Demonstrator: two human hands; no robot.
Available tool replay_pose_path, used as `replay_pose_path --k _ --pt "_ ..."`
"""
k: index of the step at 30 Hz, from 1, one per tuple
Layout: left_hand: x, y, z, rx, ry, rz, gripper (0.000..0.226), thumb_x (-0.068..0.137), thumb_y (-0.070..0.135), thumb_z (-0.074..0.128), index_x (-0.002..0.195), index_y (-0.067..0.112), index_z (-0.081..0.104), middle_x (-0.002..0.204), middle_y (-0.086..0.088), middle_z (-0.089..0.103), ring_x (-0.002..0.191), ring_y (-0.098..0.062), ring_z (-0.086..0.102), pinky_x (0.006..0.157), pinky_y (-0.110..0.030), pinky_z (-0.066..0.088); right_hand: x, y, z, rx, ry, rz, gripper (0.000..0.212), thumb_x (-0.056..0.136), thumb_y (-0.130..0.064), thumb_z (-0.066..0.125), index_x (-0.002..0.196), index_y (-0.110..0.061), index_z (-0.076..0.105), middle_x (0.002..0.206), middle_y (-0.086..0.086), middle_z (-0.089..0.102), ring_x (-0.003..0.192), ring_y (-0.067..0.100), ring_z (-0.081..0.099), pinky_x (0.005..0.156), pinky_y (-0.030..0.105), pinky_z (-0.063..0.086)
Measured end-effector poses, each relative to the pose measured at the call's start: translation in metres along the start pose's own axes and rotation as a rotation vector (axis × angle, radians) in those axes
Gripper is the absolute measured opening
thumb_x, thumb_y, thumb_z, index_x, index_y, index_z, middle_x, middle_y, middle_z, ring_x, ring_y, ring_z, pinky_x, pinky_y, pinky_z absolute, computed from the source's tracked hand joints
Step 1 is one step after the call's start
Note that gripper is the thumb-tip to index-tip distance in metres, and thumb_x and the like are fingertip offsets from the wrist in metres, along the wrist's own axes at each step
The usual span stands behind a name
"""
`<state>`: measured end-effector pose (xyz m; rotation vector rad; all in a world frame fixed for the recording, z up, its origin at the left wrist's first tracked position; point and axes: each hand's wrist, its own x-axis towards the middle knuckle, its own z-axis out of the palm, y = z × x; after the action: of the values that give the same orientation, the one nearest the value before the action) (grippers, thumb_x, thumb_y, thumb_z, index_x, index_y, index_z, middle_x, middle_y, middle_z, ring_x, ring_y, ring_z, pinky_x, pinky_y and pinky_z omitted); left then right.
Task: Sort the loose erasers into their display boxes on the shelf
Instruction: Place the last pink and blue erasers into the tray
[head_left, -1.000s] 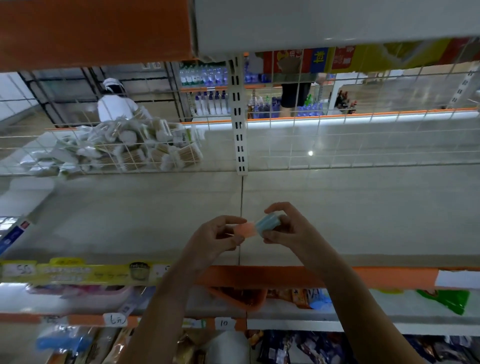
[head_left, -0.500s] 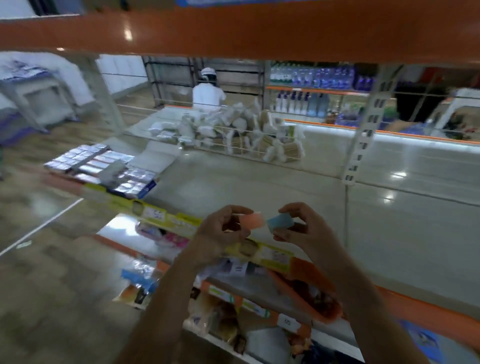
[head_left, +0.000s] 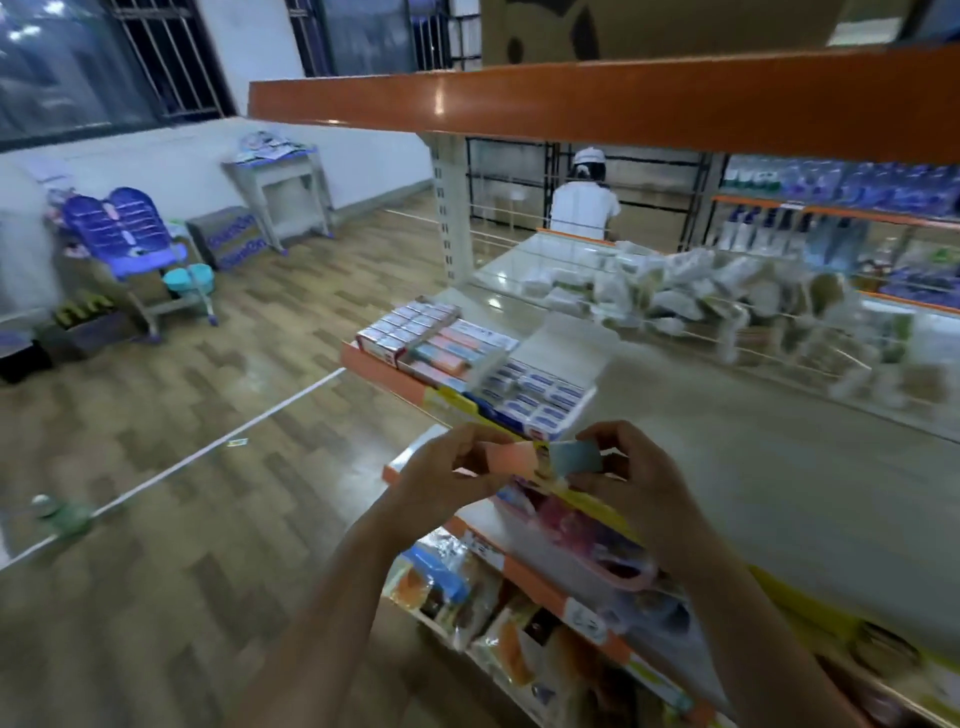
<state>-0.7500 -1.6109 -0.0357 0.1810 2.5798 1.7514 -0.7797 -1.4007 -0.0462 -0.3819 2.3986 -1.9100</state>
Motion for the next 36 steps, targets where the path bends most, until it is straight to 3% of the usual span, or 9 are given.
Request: replay_pose_path --k 8,13,18,22,25,32,36 --pt "0.062 -0.046 -0.076 0.065 0.051 0.013 0.030 0.083 0.010 0.068 0.101 0.032 0.059 0.099 0.003 0.065 0.089 -0.010 0.063 0.078 -0.019 0.052 0.091 -0.010 0.064 -0.195 0.002 -0.116 0.031 0.075 -0.012 0.075 0.089 -0.029 0.054 0.084 -0.014 0.061 0.072 -0.003 0.058 0.059 0.009 0.045" --pt "0.116 -0.067 -0.117 0.074 0.040 0.000 0.030 0.082 0.013 0.070 0.099 0.034 0.058 0.099 0.004 0.064 0.088 -0.008 0.063 0.074 -0.020 0.051 0.159 -0.011 0.094 -0.356 -0.010 -0.186 0.033 0.073 -0.018 0.078 0.095 -0.025 0.054 0.091 -0.008 0.062 0.083 0.007 0.060 0.075 0.022 0.051" --pt "0.166 -0.081 -0.149 0.185 0.002 0.026 0.031 0.082 0.016 0.070 0.099 0.038 0.056 0.094 0.008 0.064 0.081 -0.003 0.061 0.070 -0.018 0.049 0.215 -0.010 0.115 -0.542 -0.039 -0.220 0.031 0.075 -0.024 0.075 0.098 -0.021 0.055 0.093 -0.007 0.059 0.084 0.008 0.055 0.074 0.021 0.046" --pt "0.189 -0.091 -0.163 0.289 -0.085 0.108 0.028 0.082 0.018 0.069 0.106 0.025 0.058 0.091 0.013 0.060 0.080 0.003 0.058 0.068 -0.013 0.047 0.234 -0.002 0.125 -0.682 -0.085 -0.177 0.030 0.078 -0.030 0.072 0.100 -0.021 0.053 0.093 -0.008 0.056 0.082 0.007 0.052 0.068 0.015 0.039" --pt "0.202 -0.093 -0.172 0.340 -0.163 0.143 0.028 0.082 0.022 0.069 0.108 0.024 0.060 0.088 0.015 0.059 0.078 0.004 0.056 0.068 -0.013 0.046 0.238 0.000 0.128 -0.783 -0.111 -0.115 0.028 0.080 -0.033 0.068 0.100 -0.024 0.051 0.094 -0.008 0.055 0.083 0.008 0.053 0.072 0.020 0.041" --pt "0.229 -0.093 -0.190 0.435 -0.449 0.235 0.030 0.086 0.025 0.065 0.114 0.026 0.057 0.097 0.020 0.054 0.087 0.005 0.053 0.074 -0.007 0.045 0.230 -0.005 0.138 -0.900 -0.001 0.110 0.023 0.081 -0.030 0.066 0.095 -0.027 0.047 0.092 -0.011 0.051 0.081 0.006 0.049 0.064 0.015 0.036" --pt "0.237 -0.095 -0.195 0.523 -0.579 0.362 0.029 0.088 0.029 0.060 0.117 0.025 0.056 0.101 0.022 0.049 0.086 0.008 0.048 0.075 0.002 0.038 0.223 -0.006 0.149 -0.959 0.067 0.209 0.024 0.082 -0.034 0.065 0.098 -0.025 0.049 0.098 -0.009 0.052 0.089 0.008 0.048 0.072 0.022 0.038"
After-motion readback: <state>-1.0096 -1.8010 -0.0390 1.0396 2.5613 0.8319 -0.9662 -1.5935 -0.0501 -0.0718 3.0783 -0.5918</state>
